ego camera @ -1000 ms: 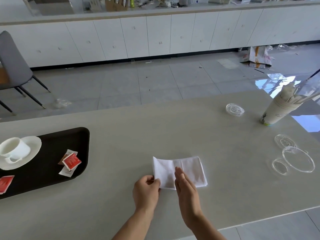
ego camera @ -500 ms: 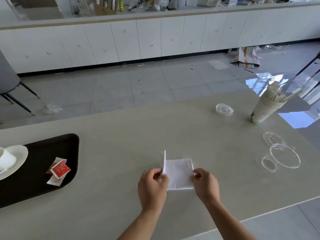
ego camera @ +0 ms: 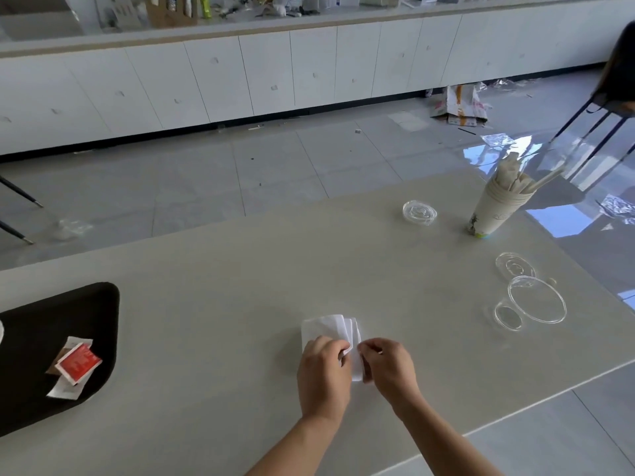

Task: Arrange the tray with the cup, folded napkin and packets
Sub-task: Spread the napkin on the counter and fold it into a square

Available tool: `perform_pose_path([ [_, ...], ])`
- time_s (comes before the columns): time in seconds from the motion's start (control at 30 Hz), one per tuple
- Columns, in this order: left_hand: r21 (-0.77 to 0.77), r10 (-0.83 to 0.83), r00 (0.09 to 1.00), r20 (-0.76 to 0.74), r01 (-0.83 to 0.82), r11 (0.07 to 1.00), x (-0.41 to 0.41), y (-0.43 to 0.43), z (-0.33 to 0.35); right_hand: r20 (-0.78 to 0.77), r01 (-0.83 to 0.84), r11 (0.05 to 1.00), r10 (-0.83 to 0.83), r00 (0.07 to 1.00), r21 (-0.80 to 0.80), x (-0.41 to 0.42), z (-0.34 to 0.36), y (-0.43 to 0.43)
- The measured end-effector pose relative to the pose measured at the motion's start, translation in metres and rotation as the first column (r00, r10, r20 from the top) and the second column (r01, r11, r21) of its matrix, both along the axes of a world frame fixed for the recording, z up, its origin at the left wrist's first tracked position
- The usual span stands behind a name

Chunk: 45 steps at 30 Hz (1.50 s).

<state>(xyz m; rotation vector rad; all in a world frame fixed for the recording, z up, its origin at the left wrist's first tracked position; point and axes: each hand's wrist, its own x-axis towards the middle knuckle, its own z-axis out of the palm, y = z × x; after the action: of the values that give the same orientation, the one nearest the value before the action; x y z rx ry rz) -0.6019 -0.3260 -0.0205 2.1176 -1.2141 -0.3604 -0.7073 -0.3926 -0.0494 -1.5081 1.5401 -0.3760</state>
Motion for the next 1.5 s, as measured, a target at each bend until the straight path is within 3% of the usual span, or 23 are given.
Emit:
perform_pose_path([
  [0.17,0.017,-0.112,0.992,0.058,0.111,0.994,-0.006,0.002,-0.01,0.094,0.068,0.995,-0.075,0.993,0.072,0.002,0.0,-0.006],
  [0.43,-0.05,-0.305,0.927,0.22,0.323,0.945,-0.004,0.01,-0.027,-0.261,-0.06,0.995,0.038,0.965,-0.077,0.015,0.006,-0.02],
  [0.63,-0.152,-0.311,0.921,0.237,0.351,0.924,0.016,0.012,-0.034,-0.269,-0.15,0.983,0.117,0.956,-0.106,0.021,-0.001,-0.03],
  [0.73,0.04,-0.343,0.865,0.366,0.353,0.935,0.031,-0.002,-0.037,-0.301,-0.209,0.965,0.153,0.941,-0.161,0.019,-0.007,-0.032],
  [0.87,0.363,-0.5,0.75,0.432,0.363,0.858,0.043,-0.011,-0.048,-0.32,-0.25,0.947,0.177,0.931,-0.204,0.019,-0.012,-0.036],
  [1.13,0.42,-0.513,0.752,0.414,0.342,0.84,0.041,-0.011,-0.064,-0.249,-0.159,0.956,0.096,0.964,-0.245,0.016,-0.019,-0.028],
  [1.2,0.438,-0.52,0.756,0.398,0.341,0.832,0.041,-0.012,-0.064,-0.259,-0.221,0.897,0.126,0.958,-0.383,0.016,-0.017,-0.023],
  [1.27,0.449,-0.526,0.755,0.392,0.342,0.825,0.04,-0.013,-0.063,-0.328,-0.379,0.776,0.234,0.915,-0.504,0.017,-0.014,-0.021],
  [1.4,0.453,-0.515,0.762,0.393,0.328,0.829,0.037,-0.015,-0.062,-0.509,-0.657,0.685,0.462,0.727,-0.316,0.012,-0.025,-0.026],
  [1.5,0.447,-0.51,0.772,0.379,0.33,0.831,0.039,-0.017,-0.063,-0.618,-0.721,0.637,0.459,0.638,-0.272,0.005,-0.038,-0.03],
])
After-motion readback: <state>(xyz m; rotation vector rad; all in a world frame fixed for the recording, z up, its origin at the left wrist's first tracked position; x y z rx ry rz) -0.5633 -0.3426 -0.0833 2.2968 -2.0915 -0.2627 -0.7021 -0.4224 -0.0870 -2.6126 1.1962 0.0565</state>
